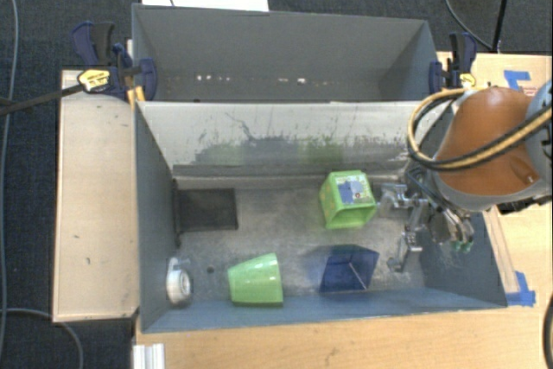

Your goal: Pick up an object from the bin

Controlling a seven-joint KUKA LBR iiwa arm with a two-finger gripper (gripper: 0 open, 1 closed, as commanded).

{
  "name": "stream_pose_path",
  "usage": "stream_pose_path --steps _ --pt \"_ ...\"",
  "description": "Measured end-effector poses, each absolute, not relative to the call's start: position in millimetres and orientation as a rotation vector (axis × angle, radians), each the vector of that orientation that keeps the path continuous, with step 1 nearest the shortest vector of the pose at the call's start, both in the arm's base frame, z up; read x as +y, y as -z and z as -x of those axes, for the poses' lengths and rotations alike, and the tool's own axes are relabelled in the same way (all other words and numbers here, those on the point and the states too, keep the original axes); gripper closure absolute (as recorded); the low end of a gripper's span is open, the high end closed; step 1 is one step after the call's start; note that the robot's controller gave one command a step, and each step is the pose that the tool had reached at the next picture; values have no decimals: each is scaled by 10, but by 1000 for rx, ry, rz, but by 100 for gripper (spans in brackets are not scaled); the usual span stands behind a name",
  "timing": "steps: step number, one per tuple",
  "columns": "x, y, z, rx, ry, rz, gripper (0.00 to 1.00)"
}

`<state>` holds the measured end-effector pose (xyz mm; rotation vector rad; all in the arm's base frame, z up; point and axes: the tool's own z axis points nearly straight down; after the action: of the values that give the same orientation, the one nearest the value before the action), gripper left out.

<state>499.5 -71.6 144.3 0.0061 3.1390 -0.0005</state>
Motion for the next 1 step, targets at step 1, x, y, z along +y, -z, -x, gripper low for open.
stream_pose_path --steps 1 --pt "-495 -1061 -4951 3133 2 -74 0"
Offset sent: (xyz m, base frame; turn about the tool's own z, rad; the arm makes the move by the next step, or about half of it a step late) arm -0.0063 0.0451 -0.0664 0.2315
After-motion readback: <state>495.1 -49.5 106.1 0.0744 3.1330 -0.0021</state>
